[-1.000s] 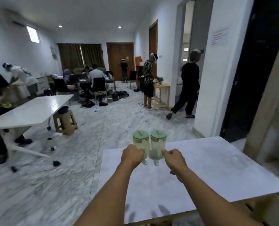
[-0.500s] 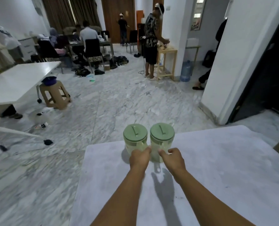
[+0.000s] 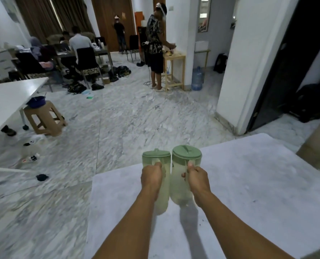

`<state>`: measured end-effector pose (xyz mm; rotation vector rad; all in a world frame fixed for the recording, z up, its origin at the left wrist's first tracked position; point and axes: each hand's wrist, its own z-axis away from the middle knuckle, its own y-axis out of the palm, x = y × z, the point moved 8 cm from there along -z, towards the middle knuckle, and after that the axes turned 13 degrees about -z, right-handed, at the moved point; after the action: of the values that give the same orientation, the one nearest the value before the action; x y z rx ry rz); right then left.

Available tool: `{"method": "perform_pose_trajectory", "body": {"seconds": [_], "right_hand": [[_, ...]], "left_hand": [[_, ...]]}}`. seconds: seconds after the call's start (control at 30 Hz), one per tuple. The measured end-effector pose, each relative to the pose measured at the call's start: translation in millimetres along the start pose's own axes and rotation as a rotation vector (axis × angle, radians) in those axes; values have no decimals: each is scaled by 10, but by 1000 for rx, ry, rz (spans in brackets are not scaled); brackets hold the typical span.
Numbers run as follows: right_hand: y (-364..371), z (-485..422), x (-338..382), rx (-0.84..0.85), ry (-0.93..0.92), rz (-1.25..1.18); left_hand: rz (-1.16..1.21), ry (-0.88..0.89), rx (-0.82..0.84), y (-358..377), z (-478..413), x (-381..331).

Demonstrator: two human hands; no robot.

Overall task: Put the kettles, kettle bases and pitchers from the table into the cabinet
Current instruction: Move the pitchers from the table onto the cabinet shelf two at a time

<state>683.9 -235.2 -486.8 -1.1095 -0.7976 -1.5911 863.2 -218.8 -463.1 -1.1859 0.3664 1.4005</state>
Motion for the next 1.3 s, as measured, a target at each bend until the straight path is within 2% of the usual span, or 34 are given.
{"method": "perform_pose_trajectory", "body": {"seconds": [0.2,0.4,0.6,0.73,0.9,1.1,1.3], "right_hand": [[-891,810,465,-209,-129,-95],[-2243,1735,807,-449,-246,-194],[-3863,2610,1124,-774,-390,-288],[-5098,3226,1298,-969,-471,-333],[-6513,3831,1544,-1153,-563,-301],[-8072,4164,1815,-1213,-608,-226],[-9100,3733,1766,-1184,-573,-298]], "left_hand": [[51,217,184,132,912,-518],[60,428,395,659,2133,-1010],[61,616,599,1494,3500,-1477],[67,755,769,2314,4624,-1731],[83,828,902,3340,5970,-2010],[126,806,1018,4509,7269,-2347],[99,810,962,5476,7623,-2594]]}}
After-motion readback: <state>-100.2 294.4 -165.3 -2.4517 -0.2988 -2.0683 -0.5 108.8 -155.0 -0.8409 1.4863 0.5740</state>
